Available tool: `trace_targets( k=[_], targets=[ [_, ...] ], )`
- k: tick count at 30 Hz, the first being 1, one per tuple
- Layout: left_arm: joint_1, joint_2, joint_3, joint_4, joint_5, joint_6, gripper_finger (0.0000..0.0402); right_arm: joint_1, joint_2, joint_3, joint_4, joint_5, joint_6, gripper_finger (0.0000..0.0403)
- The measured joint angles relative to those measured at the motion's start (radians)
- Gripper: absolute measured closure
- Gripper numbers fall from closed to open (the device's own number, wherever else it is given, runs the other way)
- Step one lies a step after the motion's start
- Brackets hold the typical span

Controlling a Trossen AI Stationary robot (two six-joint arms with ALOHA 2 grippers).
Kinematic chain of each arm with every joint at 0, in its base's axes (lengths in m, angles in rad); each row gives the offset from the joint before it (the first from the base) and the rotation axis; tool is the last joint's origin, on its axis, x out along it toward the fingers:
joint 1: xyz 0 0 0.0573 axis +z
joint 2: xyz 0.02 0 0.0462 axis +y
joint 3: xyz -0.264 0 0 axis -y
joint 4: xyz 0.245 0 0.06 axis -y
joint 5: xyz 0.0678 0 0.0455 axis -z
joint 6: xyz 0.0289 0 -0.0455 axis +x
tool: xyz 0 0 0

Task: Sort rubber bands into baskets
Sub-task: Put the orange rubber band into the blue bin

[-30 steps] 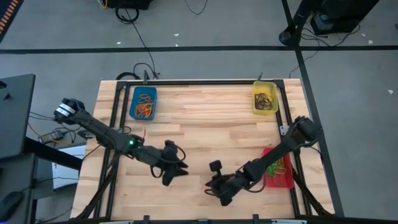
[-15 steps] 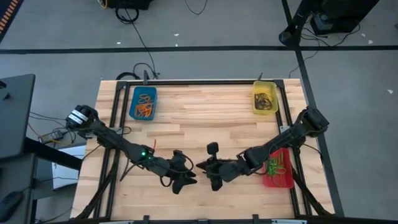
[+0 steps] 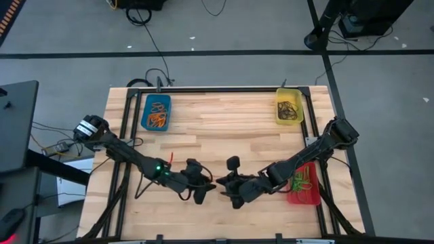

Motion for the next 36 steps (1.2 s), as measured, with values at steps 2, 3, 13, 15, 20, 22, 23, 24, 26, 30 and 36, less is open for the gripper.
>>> trace_targets(
  k=[2,3,13,15,20,22,23,24,26,30,36],
  targets=[
    [0.007,0.000,0.000,-0.028,0.000,-0.001,0.0229,0.002,0.000,0.000,-0.017,0.024,0.000,0.0400],
    [0.012,0.000,0.000,-0.036,-0.001,-0.001,0.0231,0.002,0.000,0.000,-0.024,0.027,0.005,0.0400],
    [0.049,0.000,0.000,-0.109,-0.006,-0.014,0.0236,-0.024,0.000,0.000,-0.070,0.044,0.009,0.0400],
    [0.052,0.000,0.000,-0.131,-0.005,-0.024,0.0236,-0.026,0.000,0.000,-0.070,0.059,0.008,0.0400],
    [0.057,0.000,0.000,-0.134,-0.005,-0.022,0.0236,-0.026,0.000,0.000,-0.070,0.084,0.008,0.0400],
    [0.062,0.000,0.000,-0.135,-0.002,-0.019,0.0236,-0.026,0.000,0.000,-0.070,0.080,0.008,0.0400],
    [0.066,0.000,0.000,-0.134,-0.002,-0.014,0.0236,-0.026,0.000,0.000,-0.069,0.069,0.008,0.0400],
    [0.070,0.000,0.000,-0.132,-0.002,0.001,0.0236,-0.026,0.000,0.000,-0.069,0.055,0.008,0.0400],
    [0.078,0.000,0.000,-0.116,0.004,0.041,0.0236,-0.030,0.000,0.000,-0.069,0.037,0.008,0.0400],
    [0.096,0.000,0.000,-0.067,0.035,0.126,0.0242,-0.043,0.000,0.000,-0.068,0.032,0.005,0.0400],
    [0.098,-0.001,0.000,-0.027,0.047,0.290,0.0344,-0.059,0.000,0.000,-0.065,0.025,0.000,0.0400]
  ],
)
